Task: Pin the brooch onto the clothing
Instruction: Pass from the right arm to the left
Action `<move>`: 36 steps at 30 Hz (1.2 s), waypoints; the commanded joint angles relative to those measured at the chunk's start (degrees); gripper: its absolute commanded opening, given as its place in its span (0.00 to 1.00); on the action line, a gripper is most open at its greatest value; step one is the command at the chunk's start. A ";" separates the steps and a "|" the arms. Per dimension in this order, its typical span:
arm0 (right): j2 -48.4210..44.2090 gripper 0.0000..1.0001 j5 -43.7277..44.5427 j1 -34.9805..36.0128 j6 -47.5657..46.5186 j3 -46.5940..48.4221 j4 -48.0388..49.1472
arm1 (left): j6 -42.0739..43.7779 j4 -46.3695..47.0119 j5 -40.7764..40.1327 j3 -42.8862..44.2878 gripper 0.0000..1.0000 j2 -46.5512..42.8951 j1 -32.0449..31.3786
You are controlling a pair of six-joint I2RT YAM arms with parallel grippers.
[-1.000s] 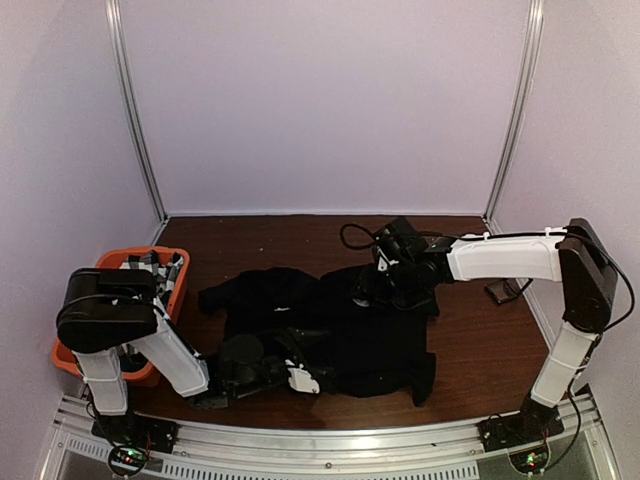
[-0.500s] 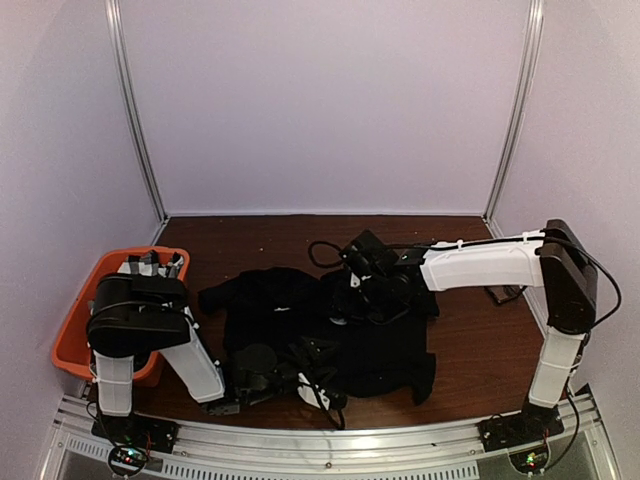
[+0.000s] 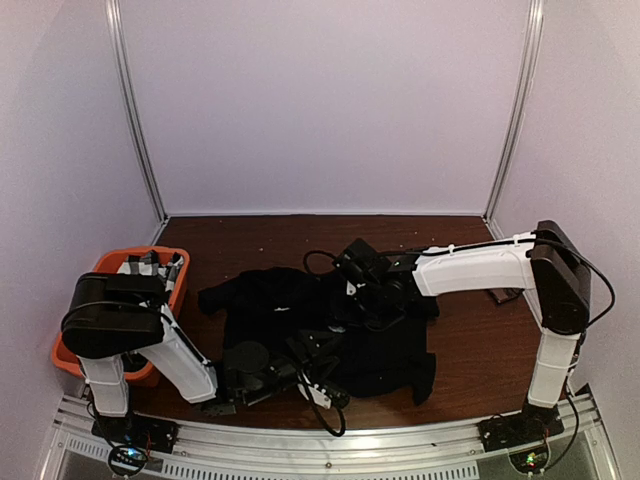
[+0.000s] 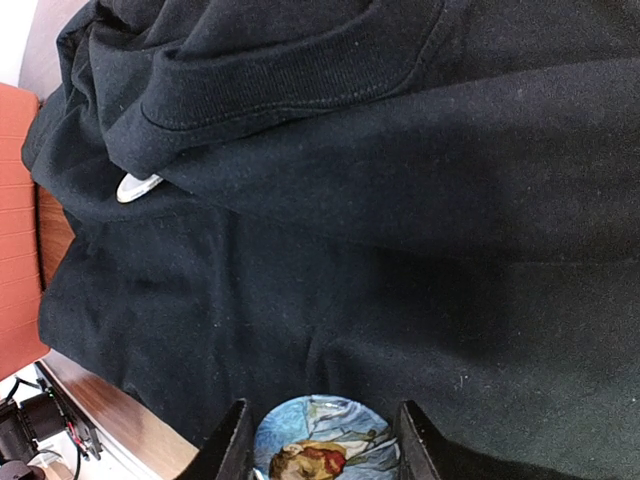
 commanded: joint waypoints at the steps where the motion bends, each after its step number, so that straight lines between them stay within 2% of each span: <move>1: -2.05 0.42 2.09 0.73 0.56 -0.71 -0.64 | 1.94 20.21 -1.84 1.42 0.73 1.90 0.10; 9: -5.25 0.42 3.16 1.19 1.64 -3.11 -0.11 | 1.40 21.22 -5.54 2.34 0.62 5.76 1.84; 14: -5.69 0.43 4.08 1.70 1.70 -3.69 -0.48 | 1.18 21.26 -8.14 5.19 0.62 6.27 2.82; 20: -5.24 0.43 4.53 2.46 1.91 -4.30 -0.12 | 0.05 21.26 -7.52 6.50 0.61 6.81 2.85; 23: -5.29 0.43 4.72 2.67 2.14 -4.49 0.19 | 0.18 21.27 -7.66 6.90 0.56 7.73 2.85; 26: -5.10 0.43 4.11 2.78 2.52 -4.73 0.76 | 0.43 21.24 -8.10 7.04 0.46 8.14 2.87; 30: -4.99 0.43 0.22 2.73 4.15 -6.14 4.67 | 0.74 21.22 -8.86 7.24 0.44 8.86 2.90; 36: -4.54 0.43 0.01 2.95 4.71 -5.76 4.52 | 1.22 21.22 -11.40 8.69 0.41 9.79 2.89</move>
